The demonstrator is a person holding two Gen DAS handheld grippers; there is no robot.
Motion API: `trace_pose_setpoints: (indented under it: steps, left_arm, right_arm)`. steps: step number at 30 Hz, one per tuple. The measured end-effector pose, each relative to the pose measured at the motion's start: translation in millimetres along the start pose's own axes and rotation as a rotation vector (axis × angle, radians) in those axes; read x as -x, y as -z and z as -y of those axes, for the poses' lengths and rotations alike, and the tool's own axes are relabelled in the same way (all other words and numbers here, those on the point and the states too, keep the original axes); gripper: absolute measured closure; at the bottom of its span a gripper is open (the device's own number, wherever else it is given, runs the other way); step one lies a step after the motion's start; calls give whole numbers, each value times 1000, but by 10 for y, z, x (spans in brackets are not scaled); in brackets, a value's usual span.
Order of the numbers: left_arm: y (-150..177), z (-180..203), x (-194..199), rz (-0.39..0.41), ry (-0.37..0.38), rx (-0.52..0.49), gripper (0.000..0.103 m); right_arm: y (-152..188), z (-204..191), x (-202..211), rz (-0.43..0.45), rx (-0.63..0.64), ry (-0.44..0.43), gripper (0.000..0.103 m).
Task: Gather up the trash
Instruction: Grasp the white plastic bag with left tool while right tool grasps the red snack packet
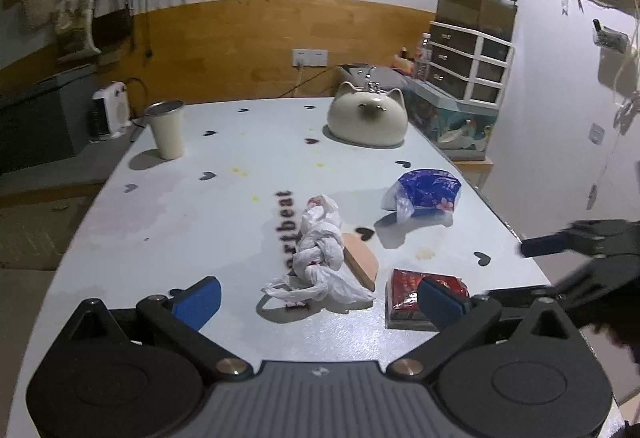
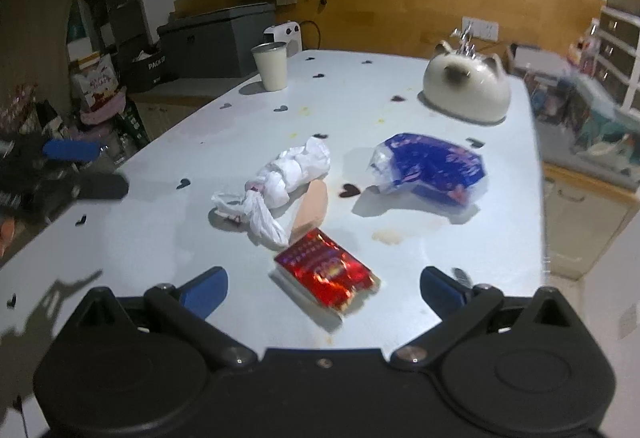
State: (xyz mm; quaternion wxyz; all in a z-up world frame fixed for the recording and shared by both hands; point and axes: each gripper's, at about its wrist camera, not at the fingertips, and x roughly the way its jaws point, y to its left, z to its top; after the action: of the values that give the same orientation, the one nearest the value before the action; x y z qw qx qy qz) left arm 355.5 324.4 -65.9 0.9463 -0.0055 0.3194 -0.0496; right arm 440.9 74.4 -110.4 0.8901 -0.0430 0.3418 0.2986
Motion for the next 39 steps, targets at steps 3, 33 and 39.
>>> trace_pose_setpoints:
  steps: [3, 33, 39]
  left_arm:
    - [2, -56, -71, 6, 36, 8, 1]
    - [-312, -75, -1682, -152, 83, -57, 10]
    - [-355, -18, -2007, -219, 82, -55, 18]
  right_arm:
    - [-38, 35, -299, -23, -10, -27, 0]
    - [393, -340, -759, -111, -192, -144, 15]
    - [420, -408, -727, -59, -252, -29, 21]
